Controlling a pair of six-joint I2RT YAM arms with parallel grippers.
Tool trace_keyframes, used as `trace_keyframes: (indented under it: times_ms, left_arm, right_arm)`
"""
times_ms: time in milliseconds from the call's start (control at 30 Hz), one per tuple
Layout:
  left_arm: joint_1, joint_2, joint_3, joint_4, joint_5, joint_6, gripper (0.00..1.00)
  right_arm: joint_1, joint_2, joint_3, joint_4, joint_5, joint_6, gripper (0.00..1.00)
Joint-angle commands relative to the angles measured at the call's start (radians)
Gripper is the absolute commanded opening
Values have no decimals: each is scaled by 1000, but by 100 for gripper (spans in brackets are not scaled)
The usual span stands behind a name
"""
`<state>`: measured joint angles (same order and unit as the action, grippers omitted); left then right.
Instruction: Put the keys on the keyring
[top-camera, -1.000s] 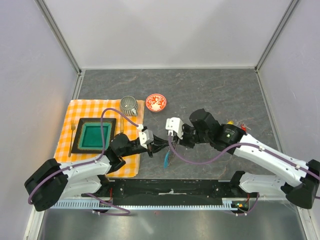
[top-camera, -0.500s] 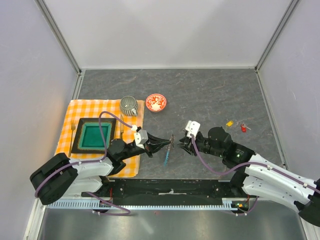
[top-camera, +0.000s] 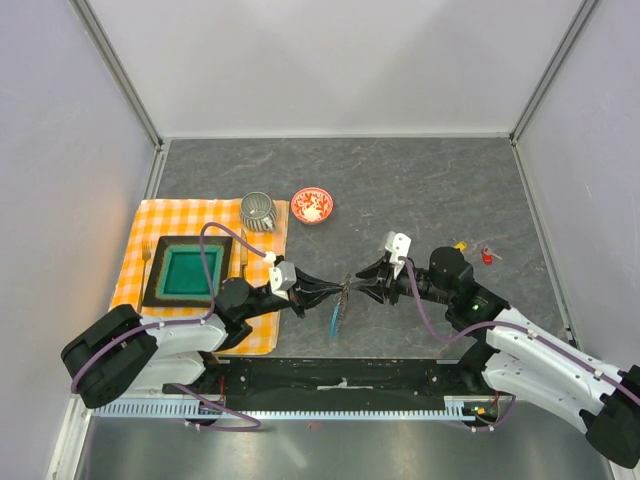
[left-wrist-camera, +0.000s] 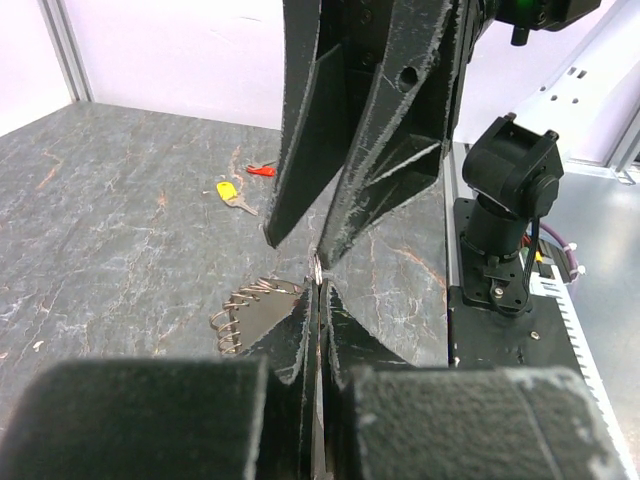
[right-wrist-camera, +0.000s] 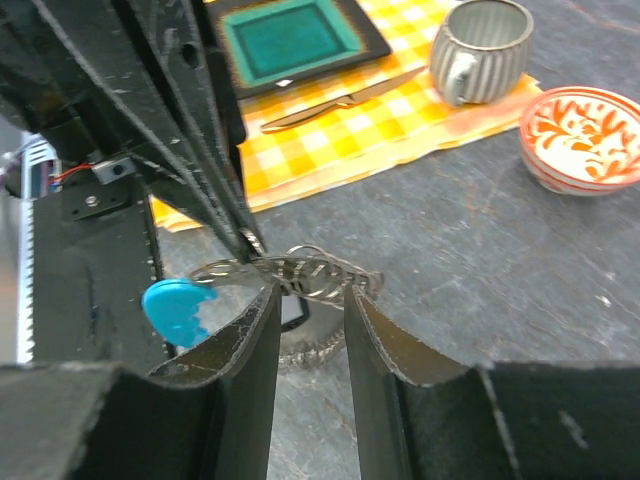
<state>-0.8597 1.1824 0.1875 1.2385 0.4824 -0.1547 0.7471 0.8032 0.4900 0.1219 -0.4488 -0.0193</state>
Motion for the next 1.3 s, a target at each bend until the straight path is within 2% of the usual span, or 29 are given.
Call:
trace_keyframes:
  times_ms: [0,533,867,967,1267]
  left_arm:
    - [1,-17,24,177,21,9,2]
    - [1,-83,66,42,91,55,2]
    - [1,-76,87,10,114,60,2]
    - [1,-79,90,4,127,61,2]
    - [1,-81,98,-8,168,63,2]
  right_arm:
    - [-5,17,18,56,-172,10,39]
    - [-14,24,44,13,-179,-41,34]
    - [-14,7,62,10,-269,-33,33]
    - [-14,4,67,5,-271,-34,31]
    - [-20,10,71,1,-271,-33,8]
